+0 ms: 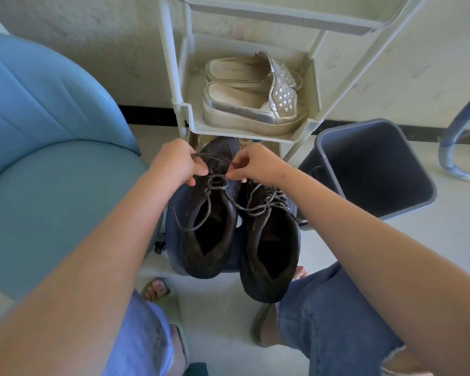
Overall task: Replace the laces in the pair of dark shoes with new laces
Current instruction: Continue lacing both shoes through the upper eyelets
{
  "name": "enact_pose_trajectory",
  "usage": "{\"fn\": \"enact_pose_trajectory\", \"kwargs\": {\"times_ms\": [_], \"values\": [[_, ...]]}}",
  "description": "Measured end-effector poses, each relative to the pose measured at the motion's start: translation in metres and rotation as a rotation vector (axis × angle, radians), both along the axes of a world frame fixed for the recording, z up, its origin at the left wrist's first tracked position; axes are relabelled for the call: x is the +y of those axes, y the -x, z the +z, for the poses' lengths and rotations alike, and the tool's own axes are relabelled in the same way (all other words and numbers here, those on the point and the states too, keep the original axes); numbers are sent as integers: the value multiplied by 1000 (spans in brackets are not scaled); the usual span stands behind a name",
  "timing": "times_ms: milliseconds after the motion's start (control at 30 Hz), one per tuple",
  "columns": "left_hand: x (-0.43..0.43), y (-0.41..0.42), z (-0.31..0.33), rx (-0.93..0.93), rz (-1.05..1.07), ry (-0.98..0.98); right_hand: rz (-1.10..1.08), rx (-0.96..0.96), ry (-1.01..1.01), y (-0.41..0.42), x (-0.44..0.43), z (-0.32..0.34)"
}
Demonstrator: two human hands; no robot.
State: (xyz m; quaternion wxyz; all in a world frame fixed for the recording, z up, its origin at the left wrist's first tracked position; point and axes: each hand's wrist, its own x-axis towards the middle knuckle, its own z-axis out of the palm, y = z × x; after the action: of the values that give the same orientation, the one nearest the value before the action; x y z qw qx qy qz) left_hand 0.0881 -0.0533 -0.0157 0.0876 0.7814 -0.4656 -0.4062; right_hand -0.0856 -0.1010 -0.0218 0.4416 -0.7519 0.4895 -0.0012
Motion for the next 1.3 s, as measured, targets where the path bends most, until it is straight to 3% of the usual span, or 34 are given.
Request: {"fn": "enact_pose_trajectory", "kwargs": {"times_ms": [267,500,800,900,1133,1300], "values": [[6,3,-5,-47,-94,-7,80,-27,-54,2,7,3],[14,4,-10,-161,-305,178,42,-39,-92,7,3,-1],[21,11,-13,-311,-416,363,68,29,-74,4,3,-5],[21,11,-14,-258,-360,344,33,3,-88,7,5,-6],[21,-4,-12,-131,-271,247,-279,-96,-112,21,-10,-5],[21,-9,-7,-59,-253,138,-206,-89,-136,13,-4,-8]]}}
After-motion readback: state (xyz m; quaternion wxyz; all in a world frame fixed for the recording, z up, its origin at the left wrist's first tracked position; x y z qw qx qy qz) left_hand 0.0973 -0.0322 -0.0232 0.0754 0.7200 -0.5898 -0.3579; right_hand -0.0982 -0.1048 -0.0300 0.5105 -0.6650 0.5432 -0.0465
